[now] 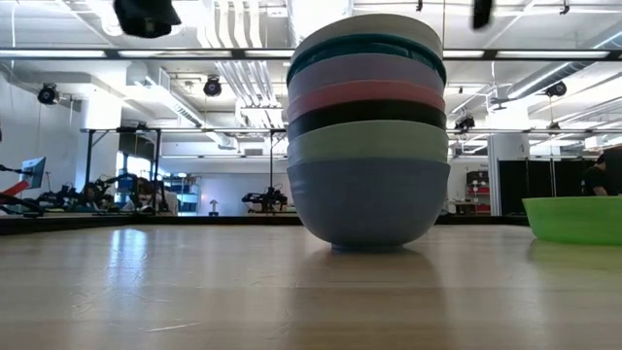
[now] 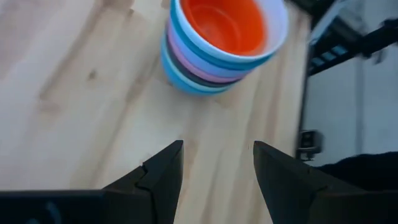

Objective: Nest bowls inside each other
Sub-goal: Stack the green bowl on top of the red bowl

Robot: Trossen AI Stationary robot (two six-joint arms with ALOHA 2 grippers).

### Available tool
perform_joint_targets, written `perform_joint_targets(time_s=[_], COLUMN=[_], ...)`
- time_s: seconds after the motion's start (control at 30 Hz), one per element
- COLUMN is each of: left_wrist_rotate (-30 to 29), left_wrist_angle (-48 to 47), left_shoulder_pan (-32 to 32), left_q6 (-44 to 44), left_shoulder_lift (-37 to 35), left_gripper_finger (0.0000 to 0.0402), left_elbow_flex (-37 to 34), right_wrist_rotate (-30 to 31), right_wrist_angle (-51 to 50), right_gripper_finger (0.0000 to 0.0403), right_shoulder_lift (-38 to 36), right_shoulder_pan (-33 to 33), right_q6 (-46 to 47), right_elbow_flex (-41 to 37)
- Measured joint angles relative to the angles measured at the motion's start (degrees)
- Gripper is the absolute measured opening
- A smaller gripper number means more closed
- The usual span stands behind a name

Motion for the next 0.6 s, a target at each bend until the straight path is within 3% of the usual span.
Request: perform_joint_targets(time_s=[0.13, 0.27, 0.43, 0.6], left_wrist_rotate=[0.11, 0.04, -0.04, 0.06], left_wrist_angle=[6.67, 14.68, 22.63, 24.08], left_shoulder_pan=[-2.62, -4.33, -4.54, -4.54], left_q6=[-4.69, -6.63, -6.76, -6.79], left_shoulder_lift=[-6.05, -9.45, -10.35, -8.61], left_gripper_finger=[0.0178, 0.0178, 0.0178, 0.0178], left_elbow_flex=[-6.74, -11.7, -15.57, -15.86], right_wrist_rotate=[-0.22, -4.76, -17.71, -27.54], right_wrist_angle=[-29.4, -54.14, -65.56, -74.76], right_gripper_finger=[0.0018, 0.0041, 0.0081, 0.0122], right_shoulder_lift=[-9.15, -11.9, -8.26, -0.44], right_shoulder_pan=[-4.3, -5.22, -5.17, -5.15], right_q6=[7.56, 15.04, 18.95, 16.6], right_elbow_flex=[1.8, 6.9, 10.39, 11.6])
